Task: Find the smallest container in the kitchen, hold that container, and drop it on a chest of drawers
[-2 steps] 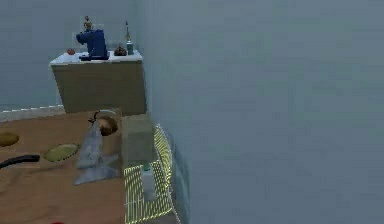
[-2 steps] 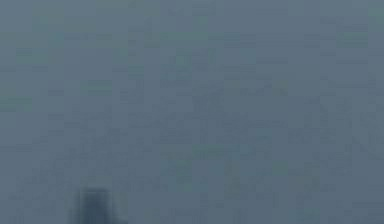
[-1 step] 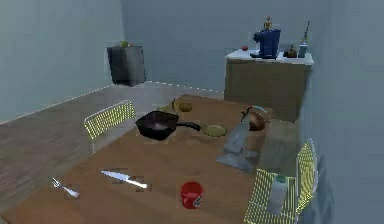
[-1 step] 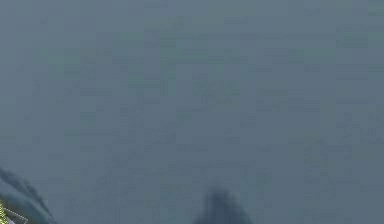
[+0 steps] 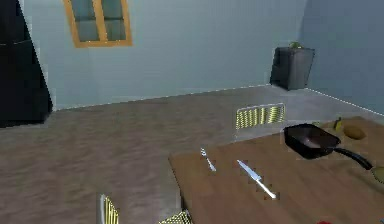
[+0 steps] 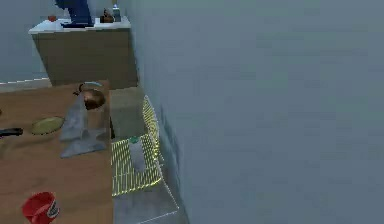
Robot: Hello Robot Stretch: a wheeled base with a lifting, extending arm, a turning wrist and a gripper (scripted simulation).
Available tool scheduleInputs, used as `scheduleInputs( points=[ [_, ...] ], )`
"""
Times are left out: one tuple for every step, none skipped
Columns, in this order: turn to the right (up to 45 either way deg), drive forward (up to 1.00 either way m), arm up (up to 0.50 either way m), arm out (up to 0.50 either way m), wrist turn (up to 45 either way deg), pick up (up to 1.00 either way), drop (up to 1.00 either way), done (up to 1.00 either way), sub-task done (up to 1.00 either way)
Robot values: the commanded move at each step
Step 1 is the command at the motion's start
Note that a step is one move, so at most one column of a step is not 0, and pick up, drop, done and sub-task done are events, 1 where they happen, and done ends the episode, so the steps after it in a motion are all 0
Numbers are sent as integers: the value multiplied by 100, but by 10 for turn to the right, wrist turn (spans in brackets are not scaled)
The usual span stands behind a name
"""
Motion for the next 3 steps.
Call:
scheduleInputs(
  points=[
    [-390,0,0,0,0,0,0,0,0],
    [0,0,50,0,0,0,0,0,0],
    [0,0,28,0,0,0,0,0,0]
  ],
)
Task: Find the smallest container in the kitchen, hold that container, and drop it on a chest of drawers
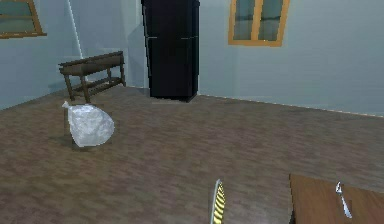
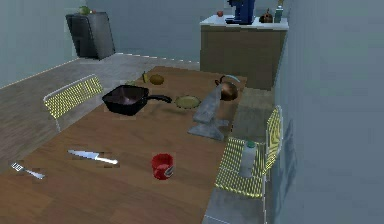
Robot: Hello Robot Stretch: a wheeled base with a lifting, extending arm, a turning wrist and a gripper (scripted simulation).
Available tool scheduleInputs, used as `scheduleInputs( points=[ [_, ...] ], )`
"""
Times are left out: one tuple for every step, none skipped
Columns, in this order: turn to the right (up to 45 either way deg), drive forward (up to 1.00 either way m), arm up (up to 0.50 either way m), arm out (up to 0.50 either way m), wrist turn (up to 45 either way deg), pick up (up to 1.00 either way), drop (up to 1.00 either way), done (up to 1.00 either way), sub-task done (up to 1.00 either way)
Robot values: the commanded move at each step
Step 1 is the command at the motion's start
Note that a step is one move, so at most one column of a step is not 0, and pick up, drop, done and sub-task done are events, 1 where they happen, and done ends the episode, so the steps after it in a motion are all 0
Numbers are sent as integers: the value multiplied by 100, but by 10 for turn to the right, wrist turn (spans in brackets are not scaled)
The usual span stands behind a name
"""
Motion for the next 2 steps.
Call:
scheduleInputs(
  points=[
    [0,0,0,38,0,0,0,0,0],
    [0,0,0,0,450,0,0,0,0]
  ],
)
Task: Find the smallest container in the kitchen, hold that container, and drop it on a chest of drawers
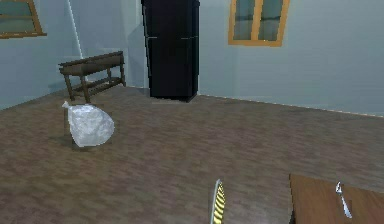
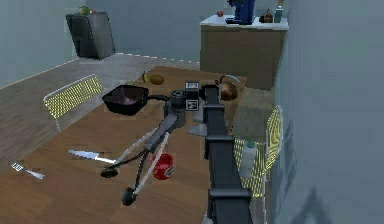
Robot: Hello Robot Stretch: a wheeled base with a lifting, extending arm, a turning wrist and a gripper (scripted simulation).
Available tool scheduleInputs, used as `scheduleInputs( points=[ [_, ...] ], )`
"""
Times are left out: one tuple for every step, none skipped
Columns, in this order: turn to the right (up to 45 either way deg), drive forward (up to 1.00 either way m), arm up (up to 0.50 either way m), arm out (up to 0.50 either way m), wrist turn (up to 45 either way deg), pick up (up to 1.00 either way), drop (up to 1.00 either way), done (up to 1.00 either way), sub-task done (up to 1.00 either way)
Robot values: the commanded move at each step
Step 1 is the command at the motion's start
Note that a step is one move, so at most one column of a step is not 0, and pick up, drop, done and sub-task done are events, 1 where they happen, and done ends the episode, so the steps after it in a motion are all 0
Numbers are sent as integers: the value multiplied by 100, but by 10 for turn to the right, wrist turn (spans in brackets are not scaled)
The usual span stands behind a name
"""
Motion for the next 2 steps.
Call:
scheduleInputs(
  points=[
    [0,0,0,0,450,0,0,0,0],
    [0,0,0,0,450,0,0,0,0]
  ],
)
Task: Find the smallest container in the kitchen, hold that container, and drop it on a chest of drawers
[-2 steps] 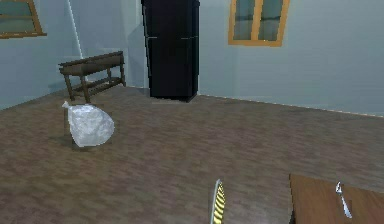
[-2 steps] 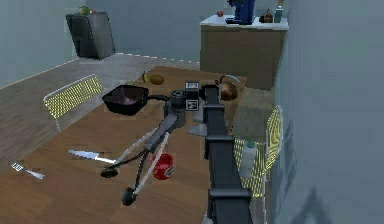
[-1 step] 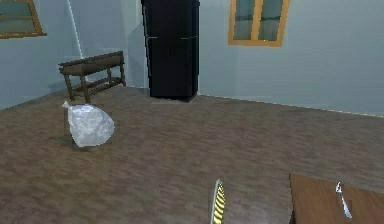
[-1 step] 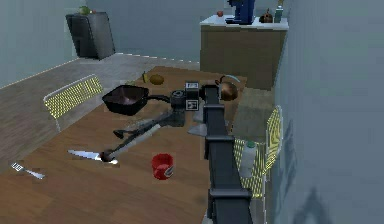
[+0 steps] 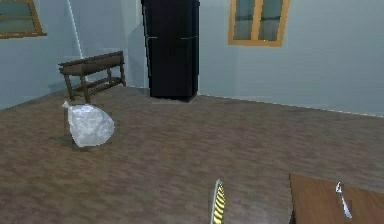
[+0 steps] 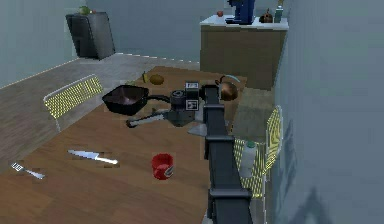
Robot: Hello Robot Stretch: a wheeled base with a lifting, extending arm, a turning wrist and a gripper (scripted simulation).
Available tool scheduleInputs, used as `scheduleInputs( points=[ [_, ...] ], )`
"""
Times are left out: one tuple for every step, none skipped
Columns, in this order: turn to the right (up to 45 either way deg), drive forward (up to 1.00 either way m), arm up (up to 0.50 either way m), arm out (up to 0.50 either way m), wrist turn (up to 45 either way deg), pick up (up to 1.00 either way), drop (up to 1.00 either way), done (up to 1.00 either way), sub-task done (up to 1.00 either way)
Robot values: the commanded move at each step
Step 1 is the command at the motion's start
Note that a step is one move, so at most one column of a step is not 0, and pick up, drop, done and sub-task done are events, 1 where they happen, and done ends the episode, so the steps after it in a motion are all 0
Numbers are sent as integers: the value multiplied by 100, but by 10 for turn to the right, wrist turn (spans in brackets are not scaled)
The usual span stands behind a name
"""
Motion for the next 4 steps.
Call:
scheduleInputs(
  points=[
    [0,0,0,0,30,0,0,0,0],
    [0,0,-30,0,0,0,0,0,0],
    [0,0,0,0,0,100,0,0,0],
    [0,0,10,0,0,0,0,0,0]
  ],
)
